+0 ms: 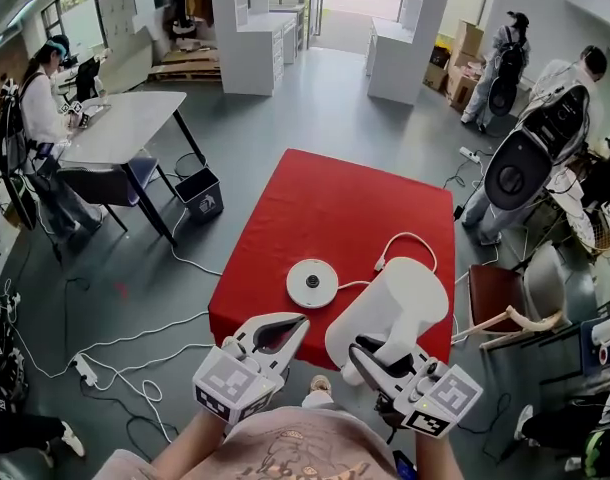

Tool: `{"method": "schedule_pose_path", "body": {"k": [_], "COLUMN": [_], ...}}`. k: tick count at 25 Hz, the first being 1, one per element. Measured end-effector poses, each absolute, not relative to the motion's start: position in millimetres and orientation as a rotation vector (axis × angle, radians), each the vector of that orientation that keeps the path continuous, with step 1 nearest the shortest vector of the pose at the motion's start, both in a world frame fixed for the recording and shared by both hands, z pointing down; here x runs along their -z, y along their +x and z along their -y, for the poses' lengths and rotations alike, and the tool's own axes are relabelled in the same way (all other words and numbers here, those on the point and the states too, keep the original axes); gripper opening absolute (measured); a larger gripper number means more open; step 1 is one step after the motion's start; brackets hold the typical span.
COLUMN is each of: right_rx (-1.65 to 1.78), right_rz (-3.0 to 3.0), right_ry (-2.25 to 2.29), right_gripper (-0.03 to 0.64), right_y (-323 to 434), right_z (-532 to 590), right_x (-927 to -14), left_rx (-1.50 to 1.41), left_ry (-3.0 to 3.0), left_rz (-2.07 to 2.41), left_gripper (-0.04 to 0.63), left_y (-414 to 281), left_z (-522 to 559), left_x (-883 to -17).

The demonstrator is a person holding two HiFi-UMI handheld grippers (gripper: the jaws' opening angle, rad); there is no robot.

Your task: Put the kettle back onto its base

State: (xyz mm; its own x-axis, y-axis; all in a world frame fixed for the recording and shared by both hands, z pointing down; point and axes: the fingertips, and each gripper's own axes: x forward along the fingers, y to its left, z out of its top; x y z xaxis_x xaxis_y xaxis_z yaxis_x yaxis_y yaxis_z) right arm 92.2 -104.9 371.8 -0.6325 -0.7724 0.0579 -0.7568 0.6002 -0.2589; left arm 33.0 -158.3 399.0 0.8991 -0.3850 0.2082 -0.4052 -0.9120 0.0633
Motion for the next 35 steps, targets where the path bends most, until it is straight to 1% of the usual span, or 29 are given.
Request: {"method": "schedule_pose_path", "body": {"k": [15, 35], "right_rx": [0.376, 0.406], "right_rz": [-2.823, -2.939], "right_ry": [-1.254, -1.089], "right_gripper": [0.083, 0.083], "right_y": [92, 71], "right_z": [168, 277], "right_x": [-381, -407], "left_rx": [-0.319, -0.331], "left_ry": [2.91, 2.841], "left_rz": [0.671, 0.845], "left_gripper": [-0.008, -0.008], "left_y": [43, 34], "left_z": [186, 245], "left_x": [-416, -416]}}
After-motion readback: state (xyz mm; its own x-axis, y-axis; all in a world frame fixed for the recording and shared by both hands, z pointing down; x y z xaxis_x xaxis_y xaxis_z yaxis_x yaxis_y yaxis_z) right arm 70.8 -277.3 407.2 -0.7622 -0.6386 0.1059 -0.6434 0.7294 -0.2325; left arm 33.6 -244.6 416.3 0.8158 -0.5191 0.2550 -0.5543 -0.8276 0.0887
